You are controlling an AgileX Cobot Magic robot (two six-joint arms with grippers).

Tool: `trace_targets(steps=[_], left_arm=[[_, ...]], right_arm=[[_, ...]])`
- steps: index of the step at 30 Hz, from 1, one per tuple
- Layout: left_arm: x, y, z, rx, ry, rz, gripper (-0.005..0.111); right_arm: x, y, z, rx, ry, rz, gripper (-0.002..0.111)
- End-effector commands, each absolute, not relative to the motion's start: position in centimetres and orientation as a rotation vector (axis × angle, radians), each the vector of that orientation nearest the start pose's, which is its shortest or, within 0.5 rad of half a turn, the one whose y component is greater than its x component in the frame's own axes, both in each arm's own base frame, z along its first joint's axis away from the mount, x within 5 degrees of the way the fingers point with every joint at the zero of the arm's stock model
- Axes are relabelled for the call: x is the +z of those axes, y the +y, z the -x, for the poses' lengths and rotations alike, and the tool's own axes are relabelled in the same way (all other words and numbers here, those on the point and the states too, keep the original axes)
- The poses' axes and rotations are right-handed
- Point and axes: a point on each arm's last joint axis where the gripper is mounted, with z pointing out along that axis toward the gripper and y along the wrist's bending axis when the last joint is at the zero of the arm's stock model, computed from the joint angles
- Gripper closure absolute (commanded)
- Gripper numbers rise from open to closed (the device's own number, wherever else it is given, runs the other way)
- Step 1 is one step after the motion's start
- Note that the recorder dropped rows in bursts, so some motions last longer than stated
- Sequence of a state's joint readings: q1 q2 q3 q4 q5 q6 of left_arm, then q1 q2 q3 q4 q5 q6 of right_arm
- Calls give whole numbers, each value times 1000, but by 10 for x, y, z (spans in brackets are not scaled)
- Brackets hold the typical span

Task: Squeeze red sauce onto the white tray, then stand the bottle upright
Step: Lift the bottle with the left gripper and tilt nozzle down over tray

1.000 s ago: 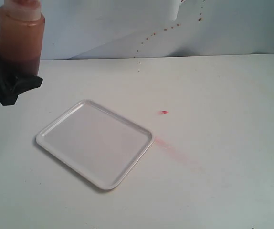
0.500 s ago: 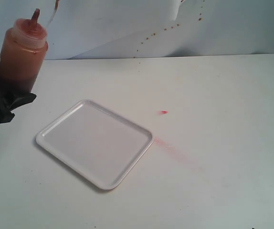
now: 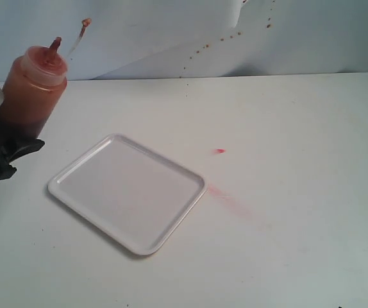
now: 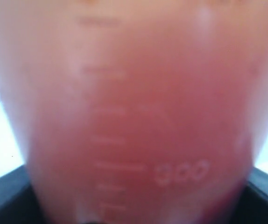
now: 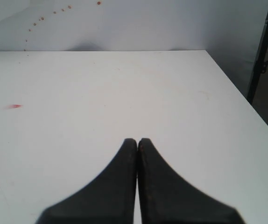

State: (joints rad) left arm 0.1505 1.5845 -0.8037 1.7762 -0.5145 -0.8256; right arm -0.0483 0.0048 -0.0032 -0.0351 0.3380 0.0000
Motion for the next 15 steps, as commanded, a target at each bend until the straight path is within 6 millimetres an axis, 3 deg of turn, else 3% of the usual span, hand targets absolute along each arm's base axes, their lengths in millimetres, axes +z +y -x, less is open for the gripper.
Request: trace_targets(steps=[1, 15], left_arm=[[210, 0, -308, -4, 1934, -1105, 107], [210, 1, -308, 48, 1888, -1184, 107]], right_arm=[[183, -4, -54, -68, 1821, -24, 108], [183, -4, -54, -68, 1821, -24, 108]])
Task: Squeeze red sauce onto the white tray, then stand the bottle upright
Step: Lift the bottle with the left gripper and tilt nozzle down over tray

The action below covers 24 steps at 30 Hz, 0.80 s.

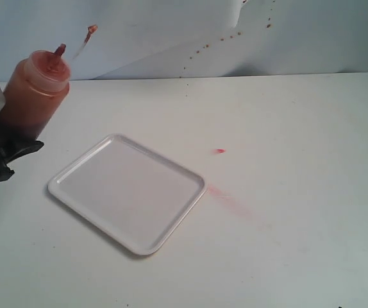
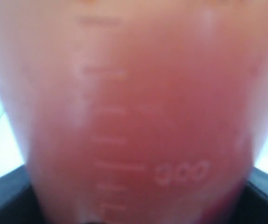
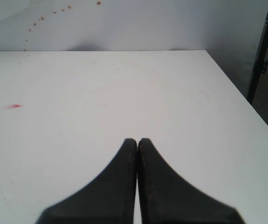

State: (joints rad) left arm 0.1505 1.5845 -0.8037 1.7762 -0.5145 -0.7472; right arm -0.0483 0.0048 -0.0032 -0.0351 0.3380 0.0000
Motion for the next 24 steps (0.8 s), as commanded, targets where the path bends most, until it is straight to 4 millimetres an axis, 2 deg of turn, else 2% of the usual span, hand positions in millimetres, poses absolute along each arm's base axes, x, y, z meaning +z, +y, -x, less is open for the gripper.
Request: trace_targets(steps=[1, 5, 8, 13, 17, 21, 24], left_arm=[[210, 1, -308, 59, 1876, -1204, 107], [209, -5, -308, 79, 1851, -1250, 107], [208, -14, -311, 167, 1837, -1308, 107], [208, -18, -315, 384, 1814, -1404, 107], [208, -17, -316, 412, 1813, -1414, 107], [208, -13, -317, 504, 1766, -1498, 107], [211, -7, -320, 654, 1709, -1595, 107]], right_arm=[[183, -4, -54, -76, 1821, -19, 108], [185, -8, -54, -243, 1799, 115, 108], [190, -7, -55, -252, 1746, 127, 108], [205, -3, -56, -70, 1577, -8, 108], [218, -3, -55, 6, 1425, -83, 108], [222, -6, -55, 247, 1354, -319, 108], [223, -6, -54, 296, 1335, -361, 108]])
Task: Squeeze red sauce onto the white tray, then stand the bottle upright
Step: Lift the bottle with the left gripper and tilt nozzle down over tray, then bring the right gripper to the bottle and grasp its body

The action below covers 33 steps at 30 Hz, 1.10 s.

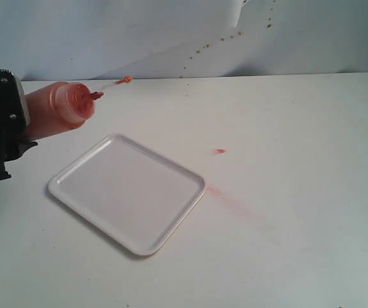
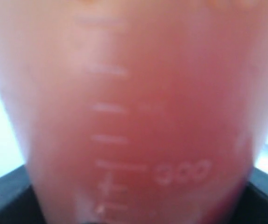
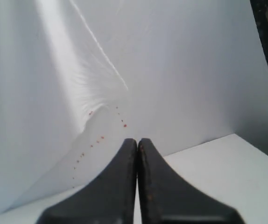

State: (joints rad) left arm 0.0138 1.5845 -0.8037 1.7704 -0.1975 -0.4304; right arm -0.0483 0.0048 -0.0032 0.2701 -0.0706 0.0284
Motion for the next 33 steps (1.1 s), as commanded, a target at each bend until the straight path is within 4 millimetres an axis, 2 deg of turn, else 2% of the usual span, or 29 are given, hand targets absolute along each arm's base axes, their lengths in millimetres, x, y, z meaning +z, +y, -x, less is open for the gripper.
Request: trace_targets(steps=[1, 7, 13, 17, 22, 27, 28, 31, 33], left_arm=[[214, -5, -322, 690, 1701, -1598, 107], [238, -7, -337, 763, 1580, -1622, 107], [247, -7, -342, 842, 1485, -1696, 107], [247, -7, -342, 866, 1452, -1734, 107], [247, -7, -342, 882, 1428, -1761, 107], [247, -7, -342, 911, 1385, -1808, 107], [247, -7, -342, 923, 1366, -1829, 107], [247, -7, -342, 935, 1347, -1848, 107], [247, -7, -342, 935, 1347, -1848, 107]], right_arm=[[222, -6, -55, 301, 1344, -357, 108], [214, 3, -56, 398, 1457, -283, 108], [233, 11, -52, 478, 1435, -128, 108], [246, 18, -60, 524, 1496, -56, 108], [277, 32, -75, 600, 1558, 35, 108], [325, 43, -81, 697, 1435, 103, 108], [335, 48, -82, 651, 1411, 192, 108], [346, 59, -89, 584, 1416, 326, 108], [354, 73, -104, 548, 1492, 406, 108]])
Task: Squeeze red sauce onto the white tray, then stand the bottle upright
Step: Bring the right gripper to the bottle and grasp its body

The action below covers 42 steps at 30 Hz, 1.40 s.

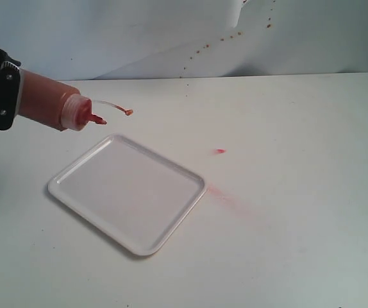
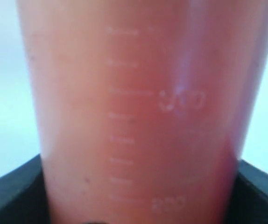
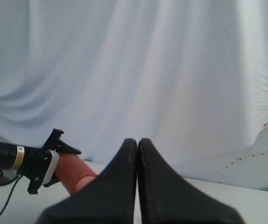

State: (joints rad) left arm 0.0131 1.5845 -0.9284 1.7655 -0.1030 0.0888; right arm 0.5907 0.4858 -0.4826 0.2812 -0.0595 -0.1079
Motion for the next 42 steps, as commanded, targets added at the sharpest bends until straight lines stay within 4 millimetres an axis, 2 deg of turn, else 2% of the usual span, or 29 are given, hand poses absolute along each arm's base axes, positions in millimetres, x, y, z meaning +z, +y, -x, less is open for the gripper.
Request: trace_targets(steps=[1, 4, 8, 14, 16, 21, 22, 24, 29, 34, 38, 42], left_arm=[[247, -7, -342, 935, 1347, -1848, 107], [247, -7, -342, 946, 1327, -1869, 107], [247, -8, -342, 955, 1294, -1897, 107], [247, -8, -342, 983, 1248, -1941, 107], [247, -7, -342, 1016, 1216, -1977, 107], [247, -6, -342, 1047, 1174, -2017, 107], [247, -6, -342, 1047, 1174, -2017, 107], [247, -6, -342, 1048, 1170, -2020, 107], [247, -10, -342, 1071, 1139, -2048, 107], [247, -27, -341, 1063, 1065, -2082, 107], [247, -38, -340, 1053, 1021, -2098, 107], [248, -40, -340, 1091, 1013, -2114, 107]], right_arm=[[358, 78, -111, 541, 1510, 419, 108], [360, 99, -142, 423, 1555, 544, 108], [340, 132, -191, 313, 1627, 659, 108], [311, 162, -235, 223, 1695, 780, 105], [304, 171, -248, 219, 1723, 794, 91], [282, 191, -275, 165, 1749, 895, 36], [276, 194, -279, 154, 1762, 921, 26], [265, 201, -283, 136, 1763, 979, 20], [245, 231, -281, 142, 1647, 1067, 20], [237, 259, -276, 176, 1467, 1082, 20], [227, 272, -274, 202, 1429, 1078, 20], [211, 275, -277, 200, 1450, 1093, 20]])
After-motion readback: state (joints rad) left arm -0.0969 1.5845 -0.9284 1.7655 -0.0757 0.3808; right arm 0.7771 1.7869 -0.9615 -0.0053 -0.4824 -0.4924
